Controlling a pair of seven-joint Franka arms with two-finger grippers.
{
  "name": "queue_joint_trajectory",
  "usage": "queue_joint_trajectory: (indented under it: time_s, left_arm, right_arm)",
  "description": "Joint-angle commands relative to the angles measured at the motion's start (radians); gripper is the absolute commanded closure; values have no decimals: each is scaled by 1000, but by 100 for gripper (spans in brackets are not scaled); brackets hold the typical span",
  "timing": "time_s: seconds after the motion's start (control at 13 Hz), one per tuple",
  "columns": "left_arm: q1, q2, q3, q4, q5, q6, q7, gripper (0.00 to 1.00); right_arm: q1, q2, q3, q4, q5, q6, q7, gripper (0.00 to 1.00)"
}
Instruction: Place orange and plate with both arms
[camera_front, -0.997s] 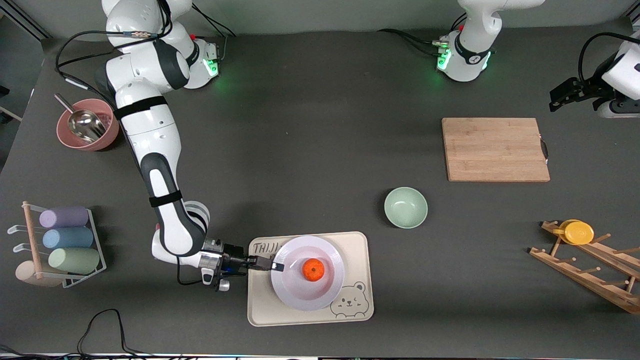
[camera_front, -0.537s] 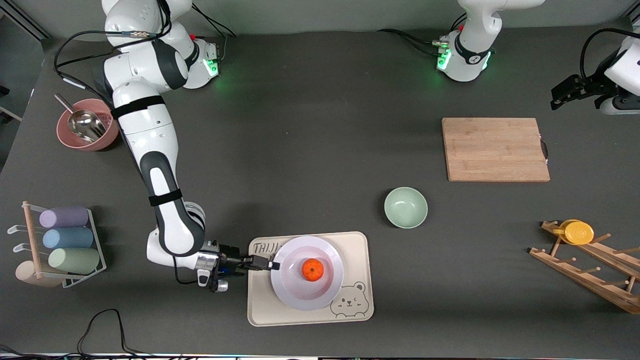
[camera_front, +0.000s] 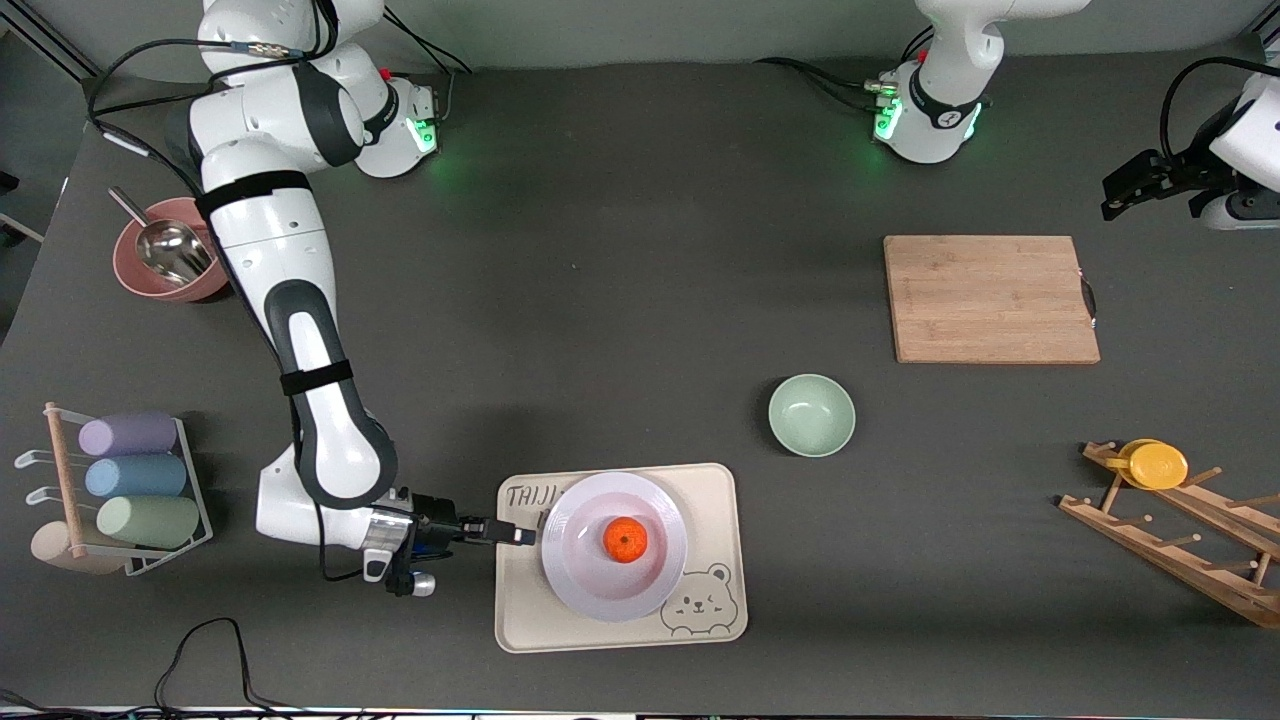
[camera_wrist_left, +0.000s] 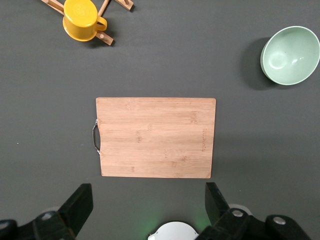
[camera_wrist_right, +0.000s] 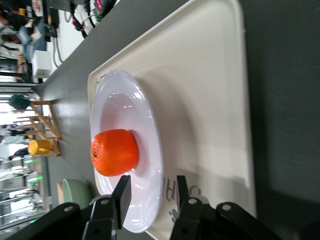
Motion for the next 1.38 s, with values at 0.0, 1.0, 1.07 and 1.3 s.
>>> queue_joint_trajectory:
  time_s: [0.0, 1.0, 1.07, 1.3]
  left_arm:
    - [0, -15, 1, -10, -5, 9, -14, 0]
    - [-2, -20, 1, -6, -5, 0, -15, 0]
    - [-2, -20, 1, -6, -5, -1, -14, 0]
    - [-2, -23, 1, -6, -5, -1, -15, 0]
  right_arm:
    - [-10, -132, -8, -114, -192, 4, 112, 54]
    - [-147, -827, -12, -404, -938, -494, 403, 0]
    - [-153, -867, -12, -410, -972, -517, 414, 0]
    - [-173, -945, -12, -421, -1078, -560, 422, 0]
